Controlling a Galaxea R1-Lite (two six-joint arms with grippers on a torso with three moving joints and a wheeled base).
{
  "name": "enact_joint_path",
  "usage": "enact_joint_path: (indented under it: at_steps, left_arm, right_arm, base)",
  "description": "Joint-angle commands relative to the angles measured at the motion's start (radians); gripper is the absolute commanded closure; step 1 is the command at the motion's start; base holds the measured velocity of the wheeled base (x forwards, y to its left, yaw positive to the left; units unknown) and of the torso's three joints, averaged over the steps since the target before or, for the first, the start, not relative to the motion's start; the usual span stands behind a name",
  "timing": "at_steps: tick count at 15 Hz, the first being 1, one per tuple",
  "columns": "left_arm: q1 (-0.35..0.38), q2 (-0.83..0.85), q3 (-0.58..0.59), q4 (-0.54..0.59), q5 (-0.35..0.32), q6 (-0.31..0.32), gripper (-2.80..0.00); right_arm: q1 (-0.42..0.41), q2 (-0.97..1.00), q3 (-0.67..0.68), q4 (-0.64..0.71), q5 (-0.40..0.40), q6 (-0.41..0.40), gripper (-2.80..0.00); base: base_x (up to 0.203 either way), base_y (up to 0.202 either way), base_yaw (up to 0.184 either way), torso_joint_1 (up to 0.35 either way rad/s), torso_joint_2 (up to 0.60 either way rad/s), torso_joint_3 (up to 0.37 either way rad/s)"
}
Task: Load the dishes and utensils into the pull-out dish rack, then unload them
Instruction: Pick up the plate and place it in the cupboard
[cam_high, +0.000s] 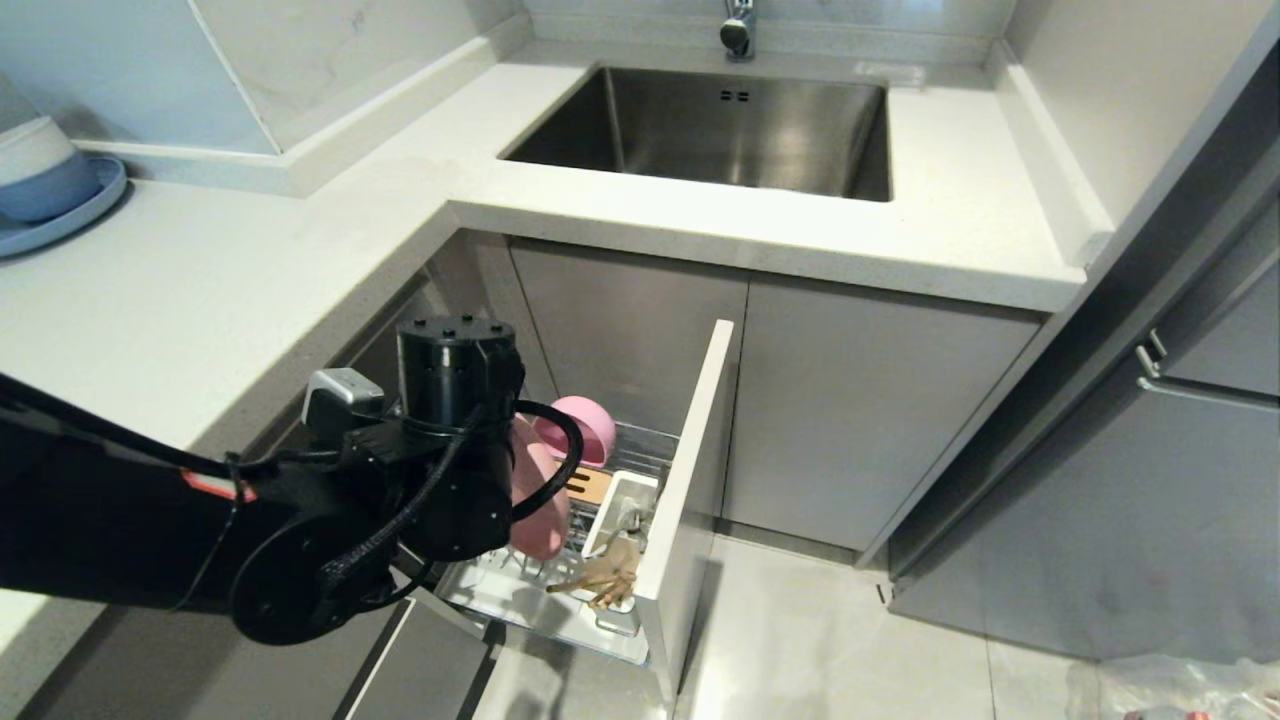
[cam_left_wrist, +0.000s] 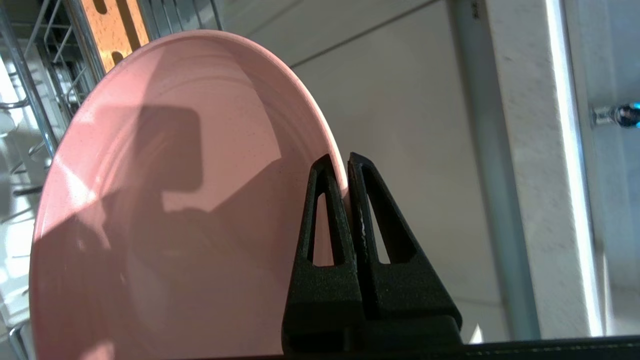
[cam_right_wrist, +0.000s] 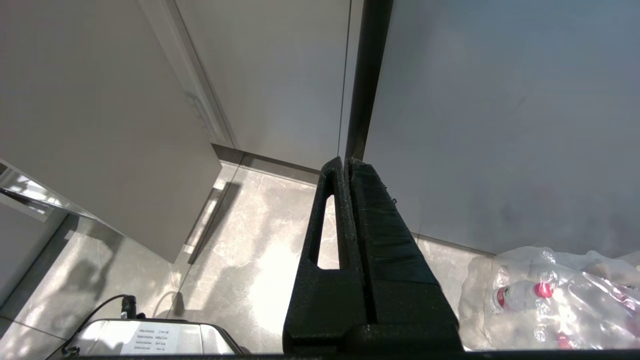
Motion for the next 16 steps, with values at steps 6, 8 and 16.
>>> enact_joint_path:
  at_steps: [6,8,16]
  left_arm:
    - [0.061,0.081,-0.006,-0.113,0.005,-0.001,0.00]
    - [0.077,0.098,-0.006,-0.140,0.005,0.000,0.00]
    - [0.097,0.150,-0.013,-0.263,0.002,0.016,0.00]
  right_arm:
    - [0.000,0.000,0.000,0.000,0.001,0.000,0.00]
    - [0.000,0.000,0.000,0.000,0.001,0.000,0.00]
    - [0.000,0.000,0.000,0.000,0.001,-0.001,0.00]
  base:
    - [0.000,0.000,0.000,0.000,0.00,0.000]
    - [0.000,0.000,0.000,0.000,0.00,0.000]
    - [0.000,0.000,0.000,0.000,0.00,0.000]
